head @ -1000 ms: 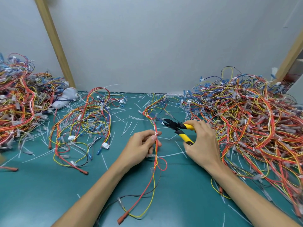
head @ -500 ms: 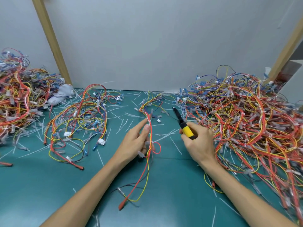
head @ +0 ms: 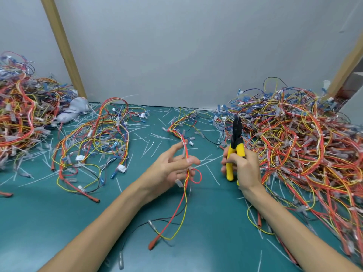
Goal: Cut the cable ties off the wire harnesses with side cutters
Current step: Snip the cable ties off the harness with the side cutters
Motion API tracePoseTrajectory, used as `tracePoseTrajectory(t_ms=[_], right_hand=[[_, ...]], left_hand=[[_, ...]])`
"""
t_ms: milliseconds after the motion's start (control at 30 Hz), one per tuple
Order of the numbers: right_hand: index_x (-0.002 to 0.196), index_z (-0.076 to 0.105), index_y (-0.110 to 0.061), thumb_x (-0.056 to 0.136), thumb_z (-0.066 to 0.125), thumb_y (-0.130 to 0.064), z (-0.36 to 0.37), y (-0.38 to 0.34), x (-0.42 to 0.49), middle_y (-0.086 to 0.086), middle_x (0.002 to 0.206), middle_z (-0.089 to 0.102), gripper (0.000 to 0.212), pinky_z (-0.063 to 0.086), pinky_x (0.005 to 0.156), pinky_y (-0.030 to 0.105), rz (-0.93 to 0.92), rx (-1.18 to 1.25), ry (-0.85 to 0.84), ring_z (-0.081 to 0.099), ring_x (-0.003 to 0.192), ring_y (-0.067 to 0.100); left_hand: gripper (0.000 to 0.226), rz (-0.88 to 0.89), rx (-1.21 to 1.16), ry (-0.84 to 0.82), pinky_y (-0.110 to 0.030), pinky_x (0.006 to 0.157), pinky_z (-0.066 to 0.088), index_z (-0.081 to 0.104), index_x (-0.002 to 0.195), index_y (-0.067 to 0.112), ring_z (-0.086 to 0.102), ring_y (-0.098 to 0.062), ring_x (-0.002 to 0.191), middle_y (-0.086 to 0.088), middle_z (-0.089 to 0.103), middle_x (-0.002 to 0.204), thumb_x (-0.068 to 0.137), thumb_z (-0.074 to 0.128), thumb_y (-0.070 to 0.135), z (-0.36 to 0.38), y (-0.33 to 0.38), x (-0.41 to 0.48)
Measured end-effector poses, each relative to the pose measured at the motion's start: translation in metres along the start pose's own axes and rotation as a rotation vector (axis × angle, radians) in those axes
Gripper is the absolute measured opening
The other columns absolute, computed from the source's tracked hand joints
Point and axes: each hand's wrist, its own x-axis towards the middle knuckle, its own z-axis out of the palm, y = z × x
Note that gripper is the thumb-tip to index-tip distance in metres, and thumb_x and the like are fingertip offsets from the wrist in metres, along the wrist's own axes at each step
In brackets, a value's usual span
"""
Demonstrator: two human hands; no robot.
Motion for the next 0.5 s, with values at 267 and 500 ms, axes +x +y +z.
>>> tracePoseTrajectory(t_ms=[267,500], right_hand=[[0.071,0.067,-0.012,0.064,0.055,-0.014,-0.0002,0.0016,-0.0003,0.007,0.063,0.064,0.014,0.05,0.049,0.026,0.006,0.034,0.008,0.06,0.054,0.02],[0.075,0.067,-0.011,0.066,0.054,-0.015,-0.0005,0.0001,-0.0013,0.006,0.064,0.064,0.016,0.052,0.052,0.032,0.003,0.012,-0.006,0.062,0.054,0.022]], left_hand=[[0.086,-0.072,0.133,-0.212,-0.037,0.068,0.055,0.028,0.138,0.056,0.063,-0.033,0.075,-0.013,0.06,0.089,0.086,0.069,0.001,-0.0027,-0.0087,-0.0065],[0.037,-0.045,0.27,0.089,-0.02,0.056,0.048,0.054,0.114,-0.002,0.058,-0.019,0.06,-0.011,0.068,0.077,0.083,0.071,0.008,-0.002,-0.0079,-0.0031]])
